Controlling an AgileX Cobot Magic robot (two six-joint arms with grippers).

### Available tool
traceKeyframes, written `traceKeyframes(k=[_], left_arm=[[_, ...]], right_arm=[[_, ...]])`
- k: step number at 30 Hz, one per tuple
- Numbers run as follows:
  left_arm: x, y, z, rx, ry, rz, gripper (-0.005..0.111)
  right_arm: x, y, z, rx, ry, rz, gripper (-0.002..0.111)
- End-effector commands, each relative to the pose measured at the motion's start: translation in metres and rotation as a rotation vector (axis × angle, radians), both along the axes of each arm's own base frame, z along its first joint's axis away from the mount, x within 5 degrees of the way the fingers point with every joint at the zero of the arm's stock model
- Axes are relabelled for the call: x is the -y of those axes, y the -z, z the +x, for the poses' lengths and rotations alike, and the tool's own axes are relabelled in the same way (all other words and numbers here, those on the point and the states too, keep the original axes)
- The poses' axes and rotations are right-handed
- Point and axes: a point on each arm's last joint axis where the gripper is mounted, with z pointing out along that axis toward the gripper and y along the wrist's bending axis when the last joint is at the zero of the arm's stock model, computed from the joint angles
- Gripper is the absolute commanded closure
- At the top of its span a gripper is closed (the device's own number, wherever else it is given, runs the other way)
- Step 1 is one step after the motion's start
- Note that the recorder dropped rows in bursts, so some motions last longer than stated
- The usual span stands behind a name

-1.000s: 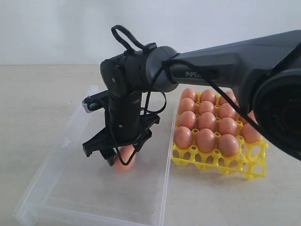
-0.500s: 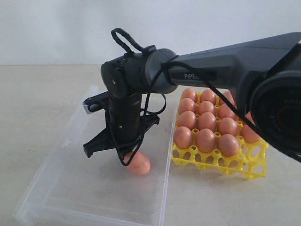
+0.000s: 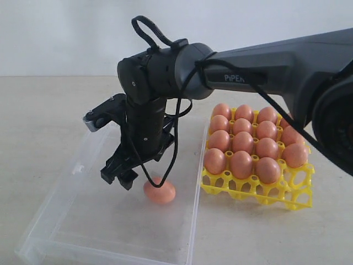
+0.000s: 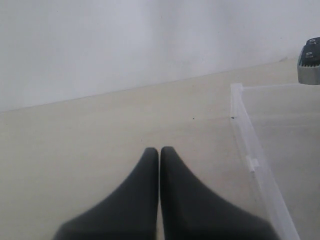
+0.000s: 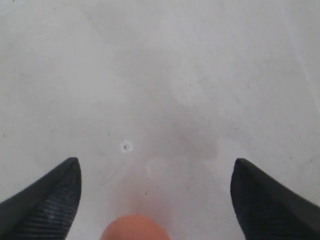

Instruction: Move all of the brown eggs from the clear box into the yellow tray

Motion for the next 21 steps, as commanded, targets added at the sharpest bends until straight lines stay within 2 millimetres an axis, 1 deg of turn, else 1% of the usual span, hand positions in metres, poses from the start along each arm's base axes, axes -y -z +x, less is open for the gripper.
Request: traceKeyframes(k=[1, 7, 17, 19, 20, 21], left_arm=[[0.0, 0.0, 0.0, 0.003, 0.003, -0.011, 0.105], [0.0, 0.0, 0.0, 0.003, 0.003, -0.011, 0.105], [0.0, 0.0, 0.0, 0.003, 0.003, -0.011, 0.105], [0.0, 0.0, 0.0, 0.003, 0.003, -0.011, 0.105], [0.0, 0.0, 0.0, 0.003, 0.003, -0.011, 0.105], [0.0, 0.0, 0.0, 0.003, 0.003, -0.011, 0.105]], right_arm=[[0.005, -0.012, -0.003, -0.017, -0.015, -0.028, 0.029], [0.015, -0.014, -0.013, -0.117, -0.024, -0.127, 0.029], [0.015, 0.002, -0.014, -0.149, -0.117, -0.175, 0.029], [0.015, 0.005, -0.013, -0.147, -0.12, -0.178, 0.034], [0.014, 0.006, -0.012, -0.14, -0.119, -0.172, 0.04], [0.013, 0.008, -0.011, -0.128, -0.12, -0.167, 0.048]])
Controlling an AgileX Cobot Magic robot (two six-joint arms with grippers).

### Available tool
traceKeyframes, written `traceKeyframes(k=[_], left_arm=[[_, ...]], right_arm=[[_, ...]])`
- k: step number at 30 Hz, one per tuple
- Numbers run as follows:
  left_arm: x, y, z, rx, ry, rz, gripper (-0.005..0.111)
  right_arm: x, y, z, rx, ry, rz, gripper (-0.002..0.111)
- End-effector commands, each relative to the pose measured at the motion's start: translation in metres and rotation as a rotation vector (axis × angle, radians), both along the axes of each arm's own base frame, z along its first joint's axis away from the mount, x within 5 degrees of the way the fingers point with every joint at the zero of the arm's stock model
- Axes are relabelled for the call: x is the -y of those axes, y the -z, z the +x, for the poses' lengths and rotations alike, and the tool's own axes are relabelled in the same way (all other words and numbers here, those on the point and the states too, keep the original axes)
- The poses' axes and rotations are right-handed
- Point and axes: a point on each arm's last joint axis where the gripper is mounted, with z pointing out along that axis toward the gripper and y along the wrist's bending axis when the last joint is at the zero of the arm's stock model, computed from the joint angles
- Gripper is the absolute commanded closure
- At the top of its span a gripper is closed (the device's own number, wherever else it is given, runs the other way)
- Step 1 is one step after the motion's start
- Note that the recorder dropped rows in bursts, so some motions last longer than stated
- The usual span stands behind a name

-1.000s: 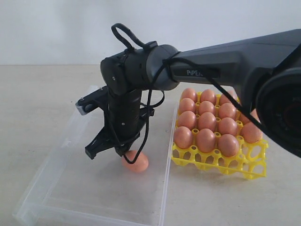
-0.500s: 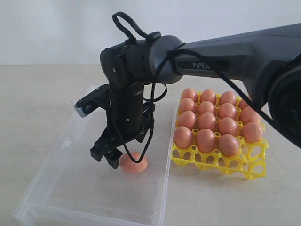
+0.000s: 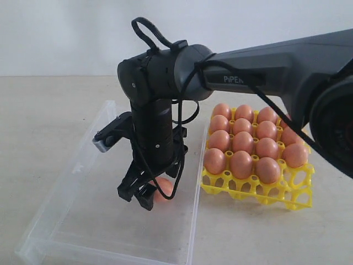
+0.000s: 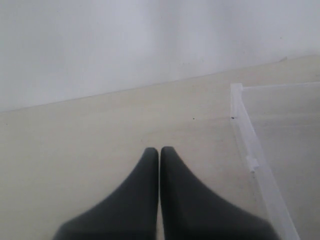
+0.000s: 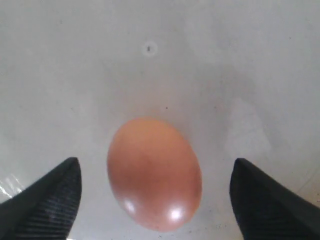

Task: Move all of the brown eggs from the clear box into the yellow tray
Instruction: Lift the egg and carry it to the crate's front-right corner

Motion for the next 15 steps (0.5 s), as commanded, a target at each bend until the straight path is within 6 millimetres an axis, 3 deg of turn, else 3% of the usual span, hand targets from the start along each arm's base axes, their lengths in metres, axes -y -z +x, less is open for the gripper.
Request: traceKeyframes(k=[1, 4, 5, 10, 15], left_arm=[[0.0, 0.0, 0.0, 0.003, 0.003, -0.011, 0.105], [0.0, 0.0, 0.0, 0.003, 0.003, -0.011, 0.105], [0.0, 0.0, 0.0, 0.003, 0.003, -0.011, 0.105], [0.0, 0.0, 0.0, 0.003, 0.003, -0.011, 0.105], [0.0, 0.0, 0.0, 0.003, 0.003, -0.011, 0.105]], right_arm=[[-0.001, 0.006, 0.004, 0.021, -0.016, 0.002, 0.058], [-0.002, 0.007, 0.004, 0.025, -0.016, 0.006, 0.099], [-0.001, 0.007, 0.005, 0.028, -0.012, 0.003, 0.107], [-0.007, -0.013, 0.01, 0.124, 0.066, 0.113, 0.107], [-0.019, -0.075, 0.017, 0.31, 0.266, 0.455, 0.107]])
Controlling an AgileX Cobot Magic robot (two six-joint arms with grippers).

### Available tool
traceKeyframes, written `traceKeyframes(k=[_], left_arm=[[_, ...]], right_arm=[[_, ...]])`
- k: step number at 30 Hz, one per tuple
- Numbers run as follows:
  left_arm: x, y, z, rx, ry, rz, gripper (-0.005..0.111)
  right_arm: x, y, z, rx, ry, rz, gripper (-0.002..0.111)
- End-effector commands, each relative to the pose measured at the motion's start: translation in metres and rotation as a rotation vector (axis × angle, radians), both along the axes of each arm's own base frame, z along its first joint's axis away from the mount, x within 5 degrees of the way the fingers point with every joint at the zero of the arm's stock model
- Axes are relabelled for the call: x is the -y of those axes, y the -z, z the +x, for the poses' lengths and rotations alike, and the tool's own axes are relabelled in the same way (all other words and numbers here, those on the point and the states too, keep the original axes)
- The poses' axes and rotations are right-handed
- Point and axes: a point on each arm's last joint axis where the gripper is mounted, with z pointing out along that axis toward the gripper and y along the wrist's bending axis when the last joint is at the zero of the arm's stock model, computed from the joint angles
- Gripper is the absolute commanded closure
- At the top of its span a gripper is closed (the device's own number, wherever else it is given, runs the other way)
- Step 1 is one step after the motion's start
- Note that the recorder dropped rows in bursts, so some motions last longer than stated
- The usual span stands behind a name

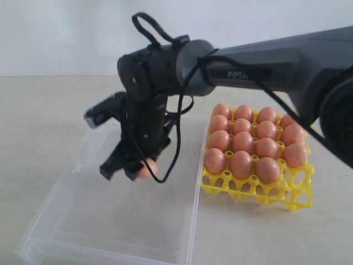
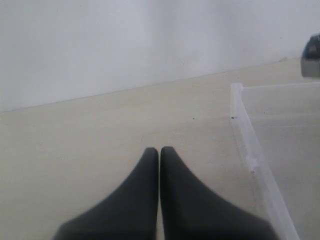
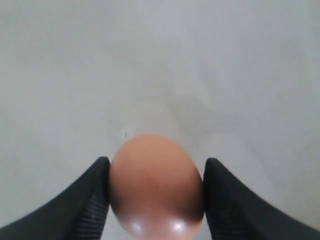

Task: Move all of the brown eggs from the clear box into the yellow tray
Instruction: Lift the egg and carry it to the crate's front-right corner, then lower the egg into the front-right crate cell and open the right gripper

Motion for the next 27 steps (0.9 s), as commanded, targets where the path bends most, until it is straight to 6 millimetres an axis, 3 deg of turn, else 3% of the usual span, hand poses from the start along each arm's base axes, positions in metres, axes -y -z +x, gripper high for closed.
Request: traceKeyframes(k=[1, 3, 6, 7, 8, 10, 13, 16, 17, 19, 23, 27], left_arm=[[0.0, 0.0, 0.0, 0.003, 0.003, -0.011, 0.105], [0.0, 0.0, 0.0, 0.003, 0.003, -0.011, 0.105], [0.0, 0.0, 0.0, 0.003, 0.003, -0.011, 0.105], [0.0, 0.0, 0.0, 0.003, 0.003, -0.011, 0.105], [0.0, 0.0, 0.0, 0.003, 0.003, -0.011, 0.105], [0.0, 0.0, 0.0, 0.003, 0.003, -0.011, 0.105], [0.0, 0.0, 0.0, 0.003, 0.003, -0.011, 0.105], [0.0, 0.0, 0.0, 0.003, 0.003, -0.011, 0.105], [0.0, 0.0, 0.0, 0.003, 0.003, -0.011, 0.105], [0.0, 0.0, 0.0, 0.003, 0.003, -0.011, 0.105], [0.0, 0.0, 0.0, 0.003, 0.003, -0.011, 0.105], [0.0, 0.0, 0.0, 0.003, 0.003, -0.011, 0.105]], right_arm=[[-0.006, -0.069, 0.001, 0.189, 0.151, 0.341, 0.107], [0.003, -0.079, -0.01, 0.234, 0.217, 0.441, 0.107], [0.034, -0.08, -0.039, 0.325, 0.265, 0.577, 0.107], [0.046, -0.09, -0.048, 0.414, 0.25, 0.667, 0.107], [0.063, -0.085, -0.062, 0.507, 0.207, 0.722, 0.107], [0.094, -0.095, -0.076, 0.723, 0.179, 0.88, 0.107], [0.16, -0.083, -0.083, 0.951, 0.452, 0.935, 0.107], [0.229, -0.052, -0.08, 0.975, 0.924, 0.761, 0.108], [0.246, -0.041, -0.081, 0.951, 1.005, 0.703, 0.109], [0.262, -0.022, -0.084, 0.876, 0.904, 0.607, 0.109], [0.255, -0.001, -0.099, 0.581, 0.304, 0.581, 0.109], [0.27, -0.007, -0.103, 0.501, 0.288, 0.779, 0.109]])
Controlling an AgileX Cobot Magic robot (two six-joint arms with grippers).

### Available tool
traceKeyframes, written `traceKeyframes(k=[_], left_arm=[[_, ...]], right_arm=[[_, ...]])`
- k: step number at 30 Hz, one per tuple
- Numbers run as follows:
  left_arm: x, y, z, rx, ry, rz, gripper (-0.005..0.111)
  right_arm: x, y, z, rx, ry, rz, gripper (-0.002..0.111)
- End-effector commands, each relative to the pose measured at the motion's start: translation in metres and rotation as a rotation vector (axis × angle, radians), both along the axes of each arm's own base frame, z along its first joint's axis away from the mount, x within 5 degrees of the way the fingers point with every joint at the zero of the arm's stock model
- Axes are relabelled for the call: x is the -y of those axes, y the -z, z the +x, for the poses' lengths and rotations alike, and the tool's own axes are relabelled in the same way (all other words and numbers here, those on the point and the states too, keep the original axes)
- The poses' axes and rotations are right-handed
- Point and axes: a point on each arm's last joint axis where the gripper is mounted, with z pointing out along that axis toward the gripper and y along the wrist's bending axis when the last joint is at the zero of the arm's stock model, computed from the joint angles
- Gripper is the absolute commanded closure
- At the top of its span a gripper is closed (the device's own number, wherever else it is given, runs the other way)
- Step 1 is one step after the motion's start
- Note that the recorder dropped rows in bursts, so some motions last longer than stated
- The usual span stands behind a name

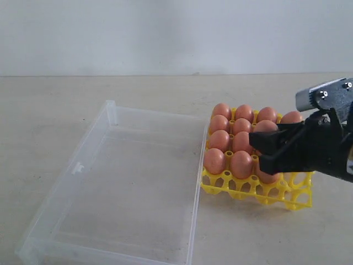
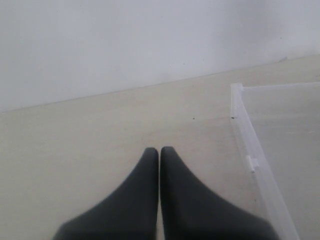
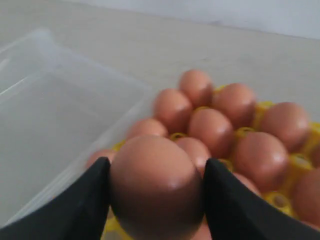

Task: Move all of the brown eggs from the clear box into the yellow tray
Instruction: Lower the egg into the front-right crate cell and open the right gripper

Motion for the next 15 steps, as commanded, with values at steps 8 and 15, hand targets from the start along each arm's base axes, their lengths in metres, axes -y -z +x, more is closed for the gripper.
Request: traceKeyframes(k=[8, 15], left_arm=[[0.0, 0.0, 0.0, 0.003, 0.003, -0.011, 0.105], [0.0, 0.001, 0.0, 0.001, 0.002, -0.011, 0.105]], right_arm=[[0.042, 0.014, -0.023, -0.035, -0.014, 0.126, 0.109], [0.047, 0.056, -0.013, -0.198, 0.013, 0.08, 0.109]])
